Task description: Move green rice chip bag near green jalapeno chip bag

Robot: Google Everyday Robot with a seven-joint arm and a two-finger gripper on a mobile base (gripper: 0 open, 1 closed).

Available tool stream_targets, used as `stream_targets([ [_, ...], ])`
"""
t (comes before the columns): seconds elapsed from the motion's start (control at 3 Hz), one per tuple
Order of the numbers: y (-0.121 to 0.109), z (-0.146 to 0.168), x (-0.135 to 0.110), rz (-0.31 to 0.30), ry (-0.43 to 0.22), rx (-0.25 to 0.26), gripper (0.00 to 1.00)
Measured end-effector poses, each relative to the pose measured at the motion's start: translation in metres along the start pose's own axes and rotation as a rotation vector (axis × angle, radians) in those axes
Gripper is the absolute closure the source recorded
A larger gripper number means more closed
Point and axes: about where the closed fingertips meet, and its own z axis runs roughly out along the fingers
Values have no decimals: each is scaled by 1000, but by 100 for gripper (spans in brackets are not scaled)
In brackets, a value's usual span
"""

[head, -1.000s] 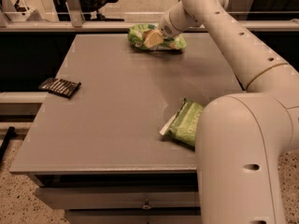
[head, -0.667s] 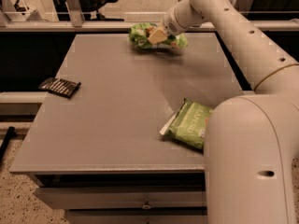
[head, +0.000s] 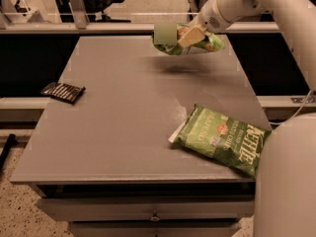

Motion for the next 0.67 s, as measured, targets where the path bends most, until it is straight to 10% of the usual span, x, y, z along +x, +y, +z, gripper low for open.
stream_targets([
  [0.67,36,-92,66,143,75,-49,100],
])
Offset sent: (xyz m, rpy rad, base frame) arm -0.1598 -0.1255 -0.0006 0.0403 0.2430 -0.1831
